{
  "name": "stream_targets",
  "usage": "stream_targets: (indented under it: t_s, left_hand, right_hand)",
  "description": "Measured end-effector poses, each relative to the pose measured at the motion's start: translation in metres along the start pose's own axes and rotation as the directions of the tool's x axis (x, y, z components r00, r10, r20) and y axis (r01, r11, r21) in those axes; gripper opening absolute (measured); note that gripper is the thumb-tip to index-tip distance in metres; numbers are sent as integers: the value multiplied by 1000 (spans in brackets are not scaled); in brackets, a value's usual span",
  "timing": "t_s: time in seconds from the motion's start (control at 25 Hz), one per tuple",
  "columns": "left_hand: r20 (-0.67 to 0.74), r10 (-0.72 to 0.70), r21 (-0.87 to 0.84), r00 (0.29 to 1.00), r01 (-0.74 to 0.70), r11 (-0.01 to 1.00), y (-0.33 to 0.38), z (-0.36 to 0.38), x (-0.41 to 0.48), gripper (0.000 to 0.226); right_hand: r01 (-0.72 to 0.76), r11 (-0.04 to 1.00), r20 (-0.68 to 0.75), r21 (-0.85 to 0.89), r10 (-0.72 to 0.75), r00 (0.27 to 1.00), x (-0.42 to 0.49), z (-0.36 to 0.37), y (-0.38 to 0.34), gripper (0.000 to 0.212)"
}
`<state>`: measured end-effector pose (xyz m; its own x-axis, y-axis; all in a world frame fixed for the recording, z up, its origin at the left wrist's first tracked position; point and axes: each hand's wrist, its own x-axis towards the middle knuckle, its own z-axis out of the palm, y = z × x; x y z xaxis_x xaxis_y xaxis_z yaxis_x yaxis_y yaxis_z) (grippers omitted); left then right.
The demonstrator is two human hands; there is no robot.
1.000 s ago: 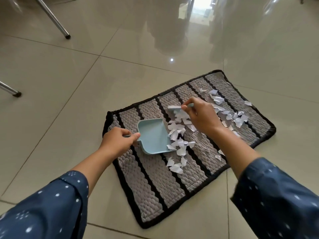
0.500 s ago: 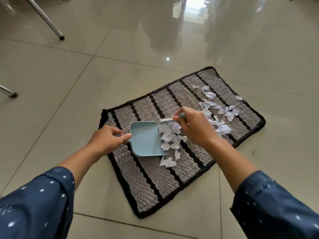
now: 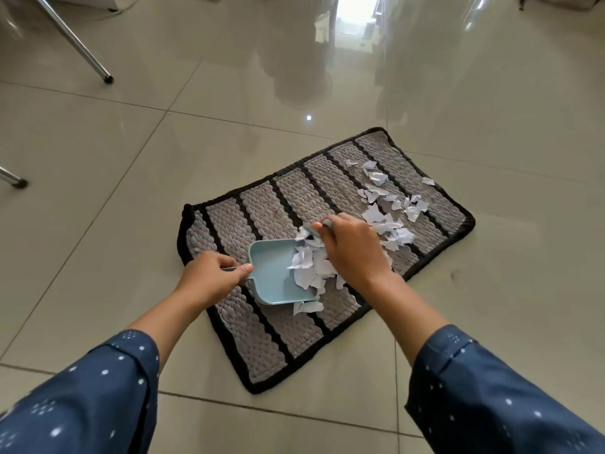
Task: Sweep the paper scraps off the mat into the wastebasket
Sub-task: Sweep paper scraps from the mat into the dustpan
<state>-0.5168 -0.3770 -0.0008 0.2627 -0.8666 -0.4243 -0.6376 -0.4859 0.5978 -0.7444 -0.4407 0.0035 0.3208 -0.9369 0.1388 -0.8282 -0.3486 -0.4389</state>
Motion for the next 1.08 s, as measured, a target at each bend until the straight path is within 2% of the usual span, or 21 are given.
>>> stream_targets:
  t_s: [0.08,0.16,0.24,0.32,0.4,0.48,0.6,0.64,0.72,0.8,0.92,1.08]
  left_hand:
    - [-7,6,2,1000,-6,1000,2,3,-2,33]
    - [-15,7,-1,1000,-7,1000,2,4,-3,34]
    - [-28,-5,-18,1000,4,1000,1,5,-4,33]
    - [-44,-22,-41,999,20,999,1,7,-6,33]
    - [-49,-36,-62,998,33,998,1,9,-7,33]
    - [-47,-39,-69,998,36,997,1,11,-7,33]
    - [-30,-39,-64,999,37,997,-1,9,-6,34]
    - [-22,-34,-63,999,32,998,-1,8,-6,34]
    - [-15,-21,-54,1000,20,998,-2,7,-7,34]
    - [-26,-15,-47,1000,13,999,-2,9,-9,34]
    - [-43,-16,-37,999,15,999,-3,12,-11,34]
    - [-40,-41,-81,998,38,996,-7,15,-11,33]
  right_hand:
    - [12,998,-44,54,-9,999,-1,-3,-4,33]
    - [-63,986,-74,151,75,994,6,-16,12,33]
    - [-112,980,-87,166,127,988,12,-22,26,32]
    - [-72,984,5,166,72,997,12,-17,21,28]
    - [40,987,95,159,-55,994,5,-7,9,25]
    - [106,978,93,178,-124,988,-6,-6,4,29]
    - [-47,952,-52,301,65,997,-18,-29,21,36]
    - [-98,962,-137,255,136,981,-24,-37,29,35]
    - [-204,978,-274,39,207,939,-33,-43,41,34]
    - [-220,972,-249,-81,194,949,-37,-32,34,33]
    - [-144,989,-139,-41,138,981,-40,-10,0,32]
    - [-114,987,-131,112,129,983,-32,-3,-19,34]
